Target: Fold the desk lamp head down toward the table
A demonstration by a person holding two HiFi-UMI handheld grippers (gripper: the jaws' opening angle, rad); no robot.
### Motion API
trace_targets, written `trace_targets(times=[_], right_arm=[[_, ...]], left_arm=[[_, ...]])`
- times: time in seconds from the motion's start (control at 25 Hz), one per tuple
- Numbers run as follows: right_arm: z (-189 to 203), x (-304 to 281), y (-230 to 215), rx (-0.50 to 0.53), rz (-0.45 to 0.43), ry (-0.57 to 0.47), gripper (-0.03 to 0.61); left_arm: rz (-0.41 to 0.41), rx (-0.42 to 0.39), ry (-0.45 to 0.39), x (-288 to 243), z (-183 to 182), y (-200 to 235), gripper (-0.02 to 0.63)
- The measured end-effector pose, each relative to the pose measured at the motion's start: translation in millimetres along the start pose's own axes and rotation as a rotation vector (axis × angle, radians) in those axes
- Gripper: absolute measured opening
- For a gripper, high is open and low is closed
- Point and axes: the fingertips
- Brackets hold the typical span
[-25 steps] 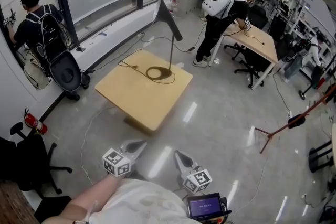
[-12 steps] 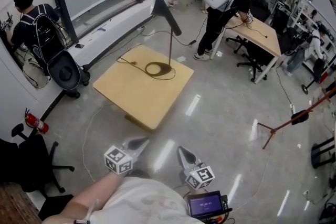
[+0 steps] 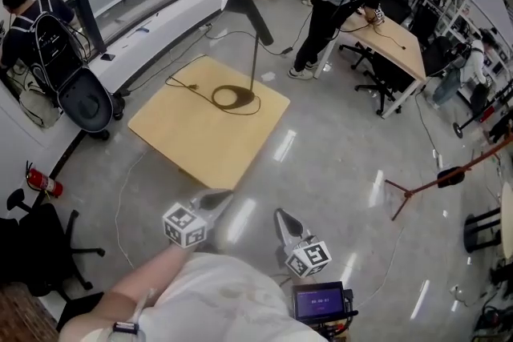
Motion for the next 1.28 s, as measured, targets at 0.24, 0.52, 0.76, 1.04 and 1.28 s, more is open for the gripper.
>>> trace_targets(times=[0.24, 0.52, 0.76, 1.04, 1.28], right_arm=[[-22.9, -39.7, -17.4, 0.019, 0.018, 0.006, 0.011], [-43.6, -90.1, -32.1, 0.035, 0.017, 0.009, 0.011], [-54.9, -129.1, -38.7, 0.06, 0.006, 0.023, 0.011], [-61.6, -154.8, -39.3, 0.064, -0.012, 0.03, 0.01], [-54.0, -174.2, -34.5, 0.055, -0.045, 0.06, 0.011]], left_arm=[[0.014, 0.001, -0.015, -25.8, -12.7, 39.8, 0.002], [0.019, 0.003, -0.026, -48.7, -21.8, 87.2, 0.002], [0.001, -0.001, -0.043, -55.4, -32.0, 124.2, 0.002], [-0.042, 0.005, -0.04, -45.8, -33.8, 147.7, 0.002], [-0.078, 0.017, -0.03, -33.2, -30.3, 160.5, 0.002]])
Point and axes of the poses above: the fingertips, and each gripper's own axes: x backward along the fingers, y to its left, z out of its underside, and after that the axes turned 14 degrees about -x, right-handed
